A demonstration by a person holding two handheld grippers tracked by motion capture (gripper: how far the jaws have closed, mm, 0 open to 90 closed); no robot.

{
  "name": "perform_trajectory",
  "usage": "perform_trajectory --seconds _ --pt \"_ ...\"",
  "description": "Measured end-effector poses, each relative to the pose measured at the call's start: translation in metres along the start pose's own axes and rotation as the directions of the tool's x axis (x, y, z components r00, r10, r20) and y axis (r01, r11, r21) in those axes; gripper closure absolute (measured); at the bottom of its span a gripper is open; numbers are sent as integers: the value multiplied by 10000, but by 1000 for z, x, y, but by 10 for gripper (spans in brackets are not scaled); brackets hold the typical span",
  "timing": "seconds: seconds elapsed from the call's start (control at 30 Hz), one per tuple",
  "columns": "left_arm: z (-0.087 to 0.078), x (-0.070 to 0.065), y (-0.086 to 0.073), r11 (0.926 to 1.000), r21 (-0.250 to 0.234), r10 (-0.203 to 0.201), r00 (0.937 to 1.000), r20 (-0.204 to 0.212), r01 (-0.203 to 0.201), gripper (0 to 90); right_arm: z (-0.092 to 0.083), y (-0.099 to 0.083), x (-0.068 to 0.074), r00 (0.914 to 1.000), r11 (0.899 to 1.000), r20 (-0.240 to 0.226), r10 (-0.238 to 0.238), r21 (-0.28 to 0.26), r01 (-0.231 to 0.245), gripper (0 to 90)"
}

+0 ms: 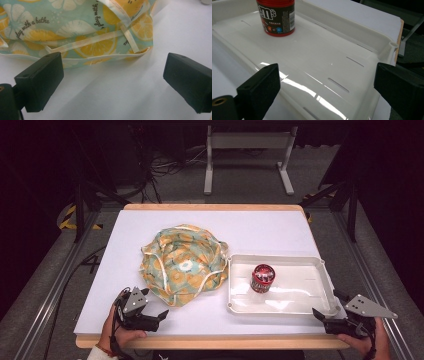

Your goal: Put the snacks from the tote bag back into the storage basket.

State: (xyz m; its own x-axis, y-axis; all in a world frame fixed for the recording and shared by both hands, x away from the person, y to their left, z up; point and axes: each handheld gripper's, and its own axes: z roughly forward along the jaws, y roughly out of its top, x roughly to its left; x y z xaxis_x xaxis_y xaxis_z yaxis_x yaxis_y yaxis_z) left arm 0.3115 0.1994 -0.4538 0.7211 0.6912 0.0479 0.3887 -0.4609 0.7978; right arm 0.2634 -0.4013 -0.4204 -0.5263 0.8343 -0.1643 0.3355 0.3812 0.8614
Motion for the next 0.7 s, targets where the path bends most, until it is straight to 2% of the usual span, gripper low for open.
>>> perform_trajectory --seconds 0.27,0.33,0.63,0.7 --pt "-1 1 -1 9999 3 -156 9999 9 156 37 2 3 3 9998 9998 -16 -179 132 179 76" --pt "-1 2 -1 9999 -7 -107 9999 -54 107 37 3 4 4 9998 9997 3 -203 107 203 76" --pt "-2 4 -2 9994 -69 -347 9991 -222 346 36 3 6 5 9994 9996 -190 -284 40 285 86" --pt "-2 4 -2 9992 -43 -389 9989 -268 388 36 3 8 6 9992 9993 -114 -372 23 372 86"
